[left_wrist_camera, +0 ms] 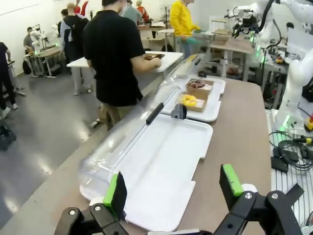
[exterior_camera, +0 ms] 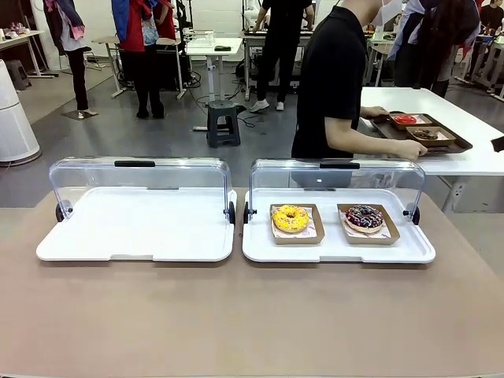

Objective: Provide the desired donut to the person.
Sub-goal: Place the picked Paper togo box onto the Handle tray extended by the person.

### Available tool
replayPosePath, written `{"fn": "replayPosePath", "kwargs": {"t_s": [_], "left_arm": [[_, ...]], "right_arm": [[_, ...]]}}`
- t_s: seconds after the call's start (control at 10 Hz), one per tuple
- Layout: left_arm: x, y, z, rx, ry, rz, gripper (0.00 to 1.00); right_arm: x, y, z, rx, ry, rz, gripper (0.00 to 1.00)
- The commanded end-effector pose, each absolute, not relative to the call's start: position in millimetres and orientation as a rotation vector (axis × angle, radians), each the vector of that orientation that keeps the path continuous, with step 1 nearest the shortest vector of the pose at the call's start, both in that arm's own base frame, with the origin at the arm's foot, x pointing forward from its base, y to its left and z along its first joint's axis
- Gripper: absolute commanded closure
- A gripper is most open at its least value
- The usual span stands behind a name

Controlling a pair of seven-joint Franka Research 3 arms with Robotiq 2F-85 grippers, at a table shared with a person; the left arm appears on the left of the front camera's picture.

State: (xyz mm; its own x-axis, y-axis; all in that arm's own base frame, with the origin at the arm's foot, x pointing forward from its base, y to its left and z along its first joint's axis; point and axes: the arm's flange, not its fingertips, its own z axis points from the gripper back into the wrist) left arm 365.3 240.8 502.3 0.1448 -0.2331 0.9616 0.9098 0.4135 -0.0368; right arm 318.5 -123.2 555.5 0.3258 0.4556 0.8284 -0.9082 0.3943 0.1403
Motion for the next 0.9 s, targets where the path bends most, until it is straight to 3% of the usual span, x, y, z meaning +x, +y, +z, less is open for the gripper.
{"fn": "replayPosePath", "kwargs": {"t_s": [0.0,0.8], "left_arm": [[362.3,223.7,496.5,-0.71,-1.121,-1.036,0.0],[368.8,216.8,503.3,-0.736,-1.078,-1.078,0.0]], "right_arm": [[320.1,-122.4,555.6,0.697,-0.81,0.997,0.0],[320.1,-122.4,555.6,0.697,-0.81,0.997,0.0]]}}
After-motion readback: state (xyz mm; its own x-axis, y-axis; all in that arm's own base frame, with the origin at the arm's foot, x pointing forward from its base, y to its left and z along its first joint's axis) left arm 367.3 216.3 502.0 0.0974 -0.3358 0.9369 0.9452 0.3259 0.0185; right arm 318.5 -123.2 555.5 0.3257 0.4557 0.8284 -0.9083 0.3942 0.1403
